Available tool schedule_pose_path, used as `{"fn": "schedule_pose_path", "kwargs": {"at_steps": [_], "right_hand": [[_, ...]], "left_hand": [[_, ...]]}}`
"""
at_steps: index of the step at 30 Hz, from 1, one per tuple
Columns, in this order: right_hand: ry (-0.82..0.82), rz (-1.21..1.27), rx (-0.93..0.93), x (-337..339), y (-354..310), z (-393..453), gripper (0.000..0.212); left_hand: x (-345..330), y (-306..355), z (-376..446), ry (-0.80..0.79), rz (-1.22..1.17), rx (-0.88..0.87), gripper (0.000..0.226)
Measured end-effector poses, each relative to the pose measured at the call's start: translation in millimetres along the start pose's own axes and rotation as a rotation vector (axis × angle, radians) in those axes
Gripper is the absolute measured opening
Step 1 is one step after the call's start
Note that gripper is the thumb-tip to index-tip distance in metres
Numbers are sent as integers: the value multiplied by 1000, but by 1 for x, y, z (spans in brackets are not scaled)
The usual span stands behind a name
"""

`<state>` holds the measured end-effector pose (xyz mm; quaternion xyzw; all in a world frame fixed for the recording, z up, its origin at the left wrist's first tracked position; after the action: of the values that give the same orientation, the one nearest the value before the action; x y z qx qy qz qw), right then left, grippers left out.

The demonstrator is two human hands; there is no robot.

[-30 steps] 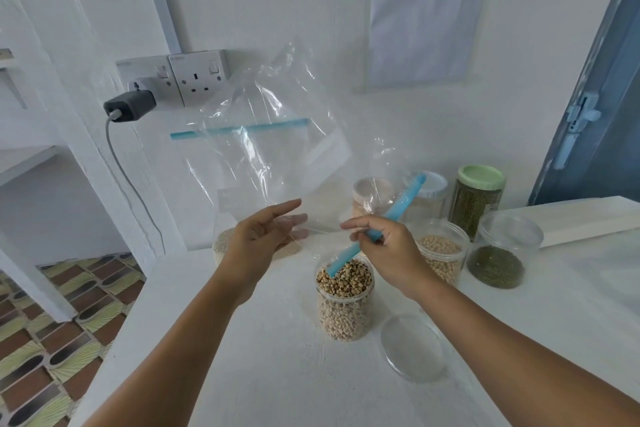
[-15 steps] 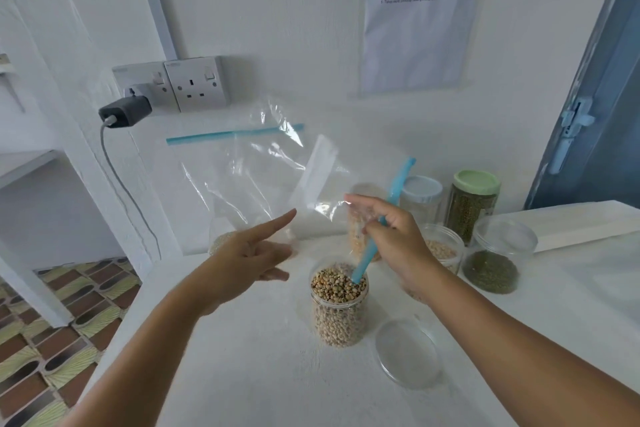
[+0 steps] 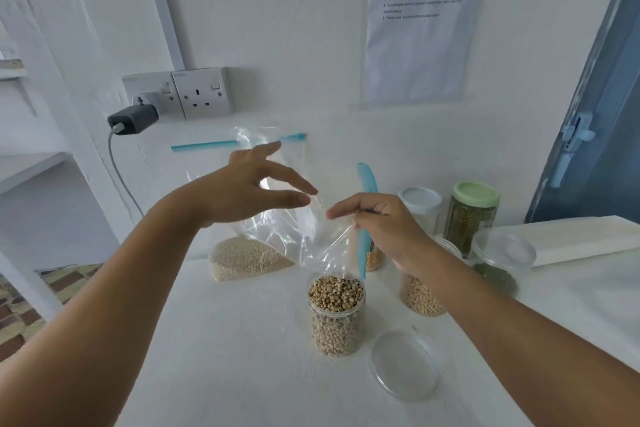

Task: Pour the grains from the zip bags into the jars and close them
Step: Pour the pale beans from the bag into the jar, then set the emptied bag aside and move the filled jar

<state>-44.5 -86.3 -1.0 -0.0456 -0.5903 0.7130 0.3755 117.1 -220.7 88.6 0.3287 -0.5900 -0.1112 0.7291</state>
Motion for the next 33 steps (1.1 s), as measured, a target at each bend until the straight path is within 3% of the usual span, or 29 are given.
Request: {"fn": "schedule_pose_path", "kwargs": {"at_steps": [5,8,14,18,20,22,27,29,33], "right_hand": [[-61,-100,91,16,-17,8,56],[-135,-105,147,24,-28,10,61],[-232,-103,253,33,-61,11,58],[-20,-96,233,52,-59,19,61],[99,-102,221,62,-50,21,63],[106,-162,199,60,-45,20,59],[53,-236,178,44,-45,22,55],[8,-261,204,38,-52,23,53],[60,-329,237,46,-58,25,53]], "left_hand": [[15,16,18,-48,-168,-10,37],[18,17,24,-192,-266,38,36],[11,11,34,-293,-242,112,35],[6,-3,22,-422,46,189,42],[4,-15,14,-458,55,223,41],[-1,-27,6,-489,13,276,41],[2,-32,6,-355,175,240,52],[5,-24,9,-280,23,161,55],[-1,-20,12,-229,-219,106,30]]}}
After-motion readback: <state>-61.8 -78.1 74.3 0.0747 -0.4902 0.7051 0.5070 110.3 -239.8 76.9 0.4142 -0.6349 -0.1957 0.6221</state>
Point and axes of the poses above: each hand's wrist, its own z-axis towards the middle knuckle, its own x-axis out of the back of the hand, y = z × x, the point moved 6 cm from there along z, towards the middle knuckle, and after that the axes turned 11 degrees about -z, right-handed, at the moved point
